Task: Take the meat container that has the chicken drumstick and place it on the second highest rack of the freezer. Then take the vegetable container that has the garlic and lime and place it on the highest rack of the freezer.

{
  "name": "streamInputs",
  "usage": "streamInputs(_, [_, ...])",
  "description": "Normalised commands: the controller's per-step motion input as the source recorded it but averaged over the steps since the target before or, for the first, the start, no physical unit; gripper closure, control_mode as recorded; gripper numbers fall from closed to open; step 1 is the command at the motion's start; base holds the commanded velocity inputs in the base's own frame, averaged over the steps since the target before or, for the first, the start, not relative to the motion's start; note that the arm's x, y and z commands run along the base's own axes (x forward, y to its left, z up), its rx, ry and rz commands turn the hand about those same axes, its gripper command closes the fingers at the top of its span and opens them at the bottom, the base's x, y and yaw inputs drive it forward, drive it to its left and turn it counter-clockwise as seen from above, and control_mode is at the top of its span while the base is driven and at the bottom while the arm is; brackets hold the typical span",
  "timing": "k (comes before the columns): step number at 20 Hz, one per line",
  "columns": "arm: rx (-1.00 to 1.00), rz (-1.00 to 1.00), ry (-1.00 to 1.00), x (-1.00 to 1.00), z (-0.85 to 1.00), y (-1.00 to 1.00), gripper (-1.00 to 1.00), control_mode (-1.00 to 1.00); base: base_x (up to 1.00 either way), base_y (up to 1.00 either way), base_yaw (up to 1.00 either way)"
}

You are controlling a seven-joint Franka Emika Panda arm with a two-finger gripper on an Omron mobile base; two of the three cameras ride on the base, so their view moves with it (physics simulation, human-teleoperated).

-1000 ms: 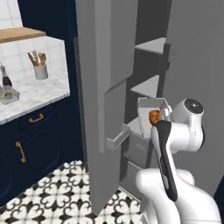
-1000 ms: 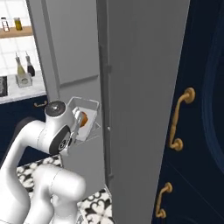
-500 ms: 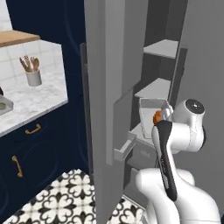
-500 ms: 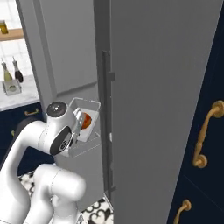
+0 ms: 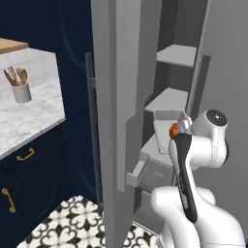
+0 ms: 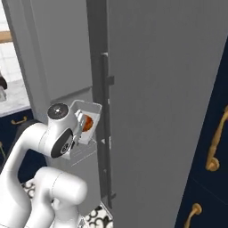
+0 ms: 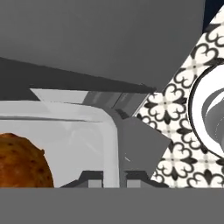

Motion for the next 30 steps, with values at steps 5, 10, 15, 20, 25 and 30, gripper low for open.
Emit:
streamInputs(5, [0.0,0.0,0.0,0.0,0.0,0.0,1.0,1.0,0.5,0.12,-0.25])
streamInputs(10, [0.0,0.0,0.0,0.0,0.0,0.0,1.0,1.0,0.3,0.0,-0.25])
streamInputs(15, [0.0,0.0,0.0,0.0,0.0,0.0,1.0,1.0,0.45,0.04,-0.23])
streamInputs(20, [0.0,0.0,0.0,0.0,0.0,0.0,1.0,1.0,0.48,0.08,-0.23])
streamInputs(25, [0.0,0.0,0.0,0.0,0.0,0.0,1.0,1.0,0.47,0.33,-0.24])
streamInputs(30, [0.0,0.0,0.0,0.0,0.0,0.0,1.0,1.0,0.27,0.2,-0.25])
